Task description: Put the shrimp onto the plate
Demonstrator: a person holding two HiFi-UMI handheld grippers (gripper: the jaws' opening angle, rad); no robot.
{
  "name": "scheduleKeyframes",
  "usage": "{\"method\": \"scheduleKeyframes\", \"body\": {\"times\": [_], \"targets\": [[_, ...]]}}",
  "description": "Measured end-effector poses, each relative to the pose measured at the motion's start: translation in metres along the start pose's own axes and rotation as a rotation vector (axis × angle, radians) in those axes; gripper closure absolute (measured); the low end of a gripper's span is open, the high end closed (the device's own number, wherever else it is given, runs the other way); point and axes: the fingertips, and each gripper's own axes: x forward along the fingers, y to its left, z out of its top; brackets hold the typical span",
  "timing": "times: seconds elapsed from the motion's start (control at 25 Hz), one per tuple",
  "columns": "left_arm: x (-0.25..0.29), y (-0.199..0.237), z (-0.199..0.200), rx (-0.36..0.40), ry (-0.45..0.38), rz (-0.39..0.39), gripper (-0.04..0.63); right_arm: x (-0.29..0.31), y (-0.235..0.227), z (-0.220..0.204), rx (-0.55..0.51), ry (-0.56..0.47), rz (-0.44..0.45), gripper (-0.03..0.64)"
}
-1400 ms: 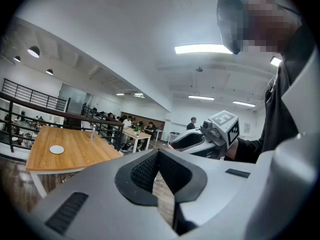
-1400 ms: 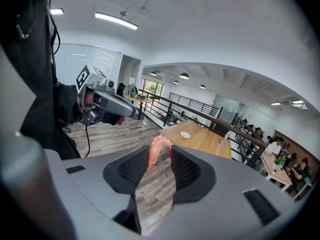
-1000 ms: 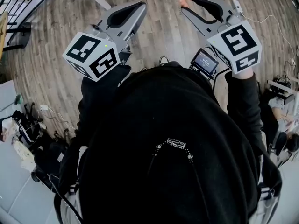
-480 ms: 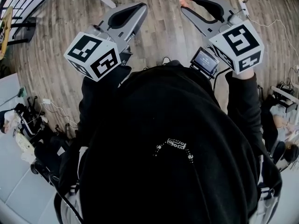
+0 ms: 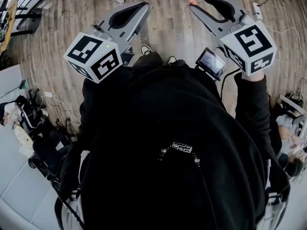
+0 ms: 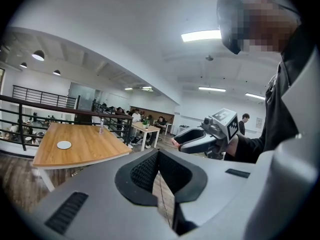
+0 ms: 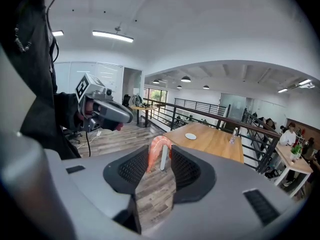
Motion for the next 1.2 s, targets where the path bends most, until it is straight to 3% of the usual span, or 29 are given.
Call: {"method": "scheduleKeyframes", "body": {"times": [0.16,0.76,1.2], "targets": [[-0.006,-0.008,-0.001,0.006,-0.012,-0.002,0.589,-0.006,0.006,0.0,-0.005,-0.003,-0.008,0.463],[0.041,0.015,0.016,0.021,-0.025,-0.085,0.589,-0.003,-0.037,0.009,0.0,-0.007,-0.079,0.463],[0.063,0.054,0.025,0.025,-0.019,-0.113,0.589,0.023,-0.07,0.019,0.021,-0.022,-0.11,0.463]]}}
